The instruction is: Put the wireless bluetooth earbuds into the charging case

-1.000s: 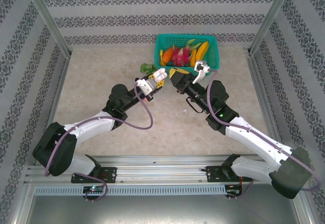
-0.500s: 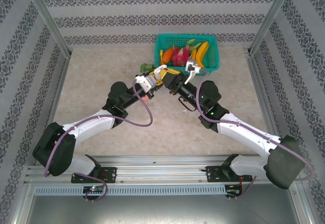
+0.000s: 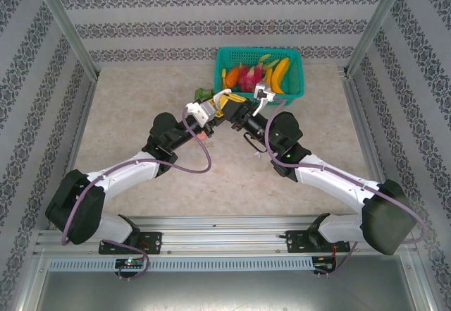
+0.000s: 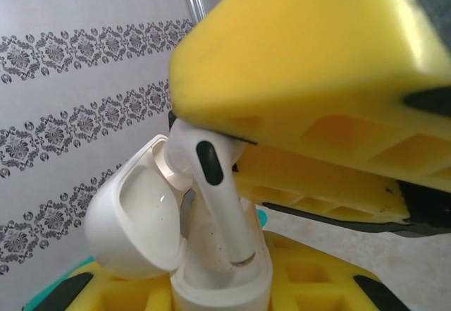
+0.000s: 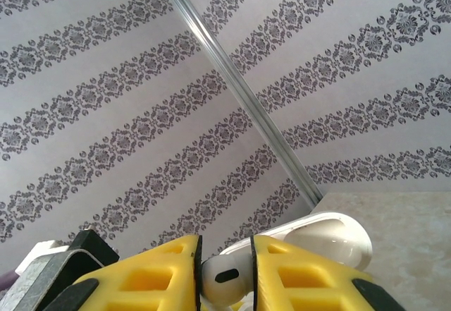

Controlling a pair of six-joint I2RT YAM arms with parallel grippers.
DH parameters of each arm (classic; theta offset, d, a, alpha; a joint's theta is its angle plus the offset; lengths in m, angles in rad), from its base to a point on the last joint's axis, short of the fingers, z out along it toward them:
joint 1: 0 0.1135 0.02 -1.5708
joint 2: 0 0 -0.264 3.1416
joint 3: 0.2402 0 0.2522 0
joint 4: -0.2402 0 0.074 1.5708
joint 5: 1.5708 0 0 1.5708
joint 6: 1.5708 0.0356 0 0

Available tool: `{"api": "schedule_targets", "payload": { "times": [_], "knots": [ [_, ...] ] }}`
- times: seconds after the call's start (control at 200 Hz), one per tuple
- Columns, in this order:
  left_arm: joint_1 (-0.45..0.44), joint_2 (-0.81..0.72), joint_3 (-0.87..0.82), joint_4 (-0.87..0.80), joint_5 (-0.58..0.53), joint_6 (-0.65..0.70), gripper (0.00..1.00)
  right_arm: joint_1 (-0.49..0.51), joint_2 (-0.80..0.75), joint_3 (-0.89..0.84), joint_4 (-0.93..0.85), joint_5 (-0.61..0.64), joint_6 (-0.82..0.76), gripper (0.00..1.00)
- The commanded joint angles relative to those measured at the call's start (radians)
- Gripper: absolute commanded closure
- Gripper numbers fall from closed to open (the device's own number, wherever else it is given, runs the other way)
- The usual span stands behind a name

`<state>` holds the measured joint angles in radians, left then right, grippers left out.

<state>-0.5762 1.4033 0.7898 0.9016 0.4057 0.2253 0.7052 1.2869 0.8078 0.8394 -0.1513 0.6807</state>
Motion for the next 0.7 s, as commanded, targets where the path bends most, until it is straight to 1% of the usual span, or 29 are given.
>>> {"api": "schedule_targets", "payload": {
  "times": [0.0, 0.245, 0.694],
  "knots": [
    [-0.017, 0.005, 0.029, 0.048, 0.044, -0.040, 1.00, 0.014, 0.025, -0.018, 0.078, -0.015, -0.005, 0.77],
    [-0.017, 0.005, 0.029, 0.065, 0.045, -0.069, 1.00, 0.017, 0.048, -0.034, 0.095, -0.015, -0.024, 0.78],
    [-0.017, 0.002, 0.027, 0.067, 0.041, -0.078, 1.00, 0.028, 0.028, -0.038, -0.003, 0.016, -0.109, 0.80]
  ]
}}
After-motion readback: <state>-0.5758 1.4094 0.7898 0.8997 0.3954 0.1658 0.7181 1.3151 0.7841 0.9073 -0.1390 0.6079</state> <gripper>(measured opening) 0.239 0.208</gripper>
